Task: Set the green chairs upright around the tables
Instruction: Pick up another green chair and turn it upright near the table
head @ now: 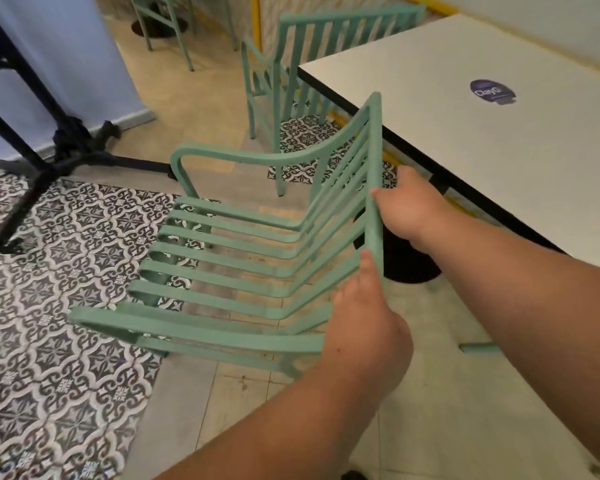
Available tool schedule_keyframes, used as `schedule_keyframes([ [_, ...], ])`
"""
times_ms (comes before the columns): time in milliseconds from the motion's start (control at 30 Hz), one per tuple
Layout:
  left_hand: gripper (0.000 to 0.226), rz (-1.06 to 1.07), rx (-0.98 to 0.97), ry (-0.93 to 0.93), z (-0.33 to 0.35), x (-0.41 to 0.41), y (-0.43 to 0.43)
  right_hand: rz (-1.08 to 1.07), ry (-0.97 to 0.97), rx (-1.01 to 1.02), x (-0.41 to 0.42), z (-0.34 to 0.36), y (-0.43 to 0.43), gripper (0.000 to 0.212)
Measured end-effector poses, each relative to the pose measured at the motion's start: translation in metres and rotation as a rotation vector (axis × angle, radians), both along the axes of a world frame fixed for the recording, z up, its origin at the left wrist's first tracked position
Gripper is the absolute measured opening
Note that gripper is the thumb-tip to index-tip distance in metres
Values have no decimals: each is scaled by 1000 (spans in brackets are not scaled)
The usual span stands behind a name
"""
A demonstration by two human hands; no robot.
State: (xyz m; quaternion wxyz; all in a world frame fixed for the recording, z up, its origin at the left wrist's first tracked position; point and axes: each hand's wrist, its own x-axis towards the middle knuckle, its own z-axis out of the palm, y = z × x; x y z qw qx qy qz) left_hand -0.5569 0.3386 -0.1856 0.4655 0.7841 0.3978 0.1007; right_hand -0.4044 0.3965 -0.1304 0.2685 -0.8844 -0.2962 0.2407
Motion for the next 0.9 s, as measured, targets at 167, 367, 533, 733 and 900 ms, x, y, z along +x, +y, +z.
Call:
schedule_keyframes([
  [167,74,74,-126,71,10,-5,-2,4,0,-36,-10,-25,8,32],
  [367,65,5,-100,120,17,-9,-2,80,-131,-114,-16,-26,7,53],
  [533,76,-85,-41,149,21,-19,-4,118,-165,-116,-21,-27,-5,52],
  [733,81,-232,1,212,19,-48,-6,19,-120,-151,-36,-31,-22,62],
  [900,84,-369,60,258,16,-80,5,-143,50,-50,-62,-37,-30,69],
])
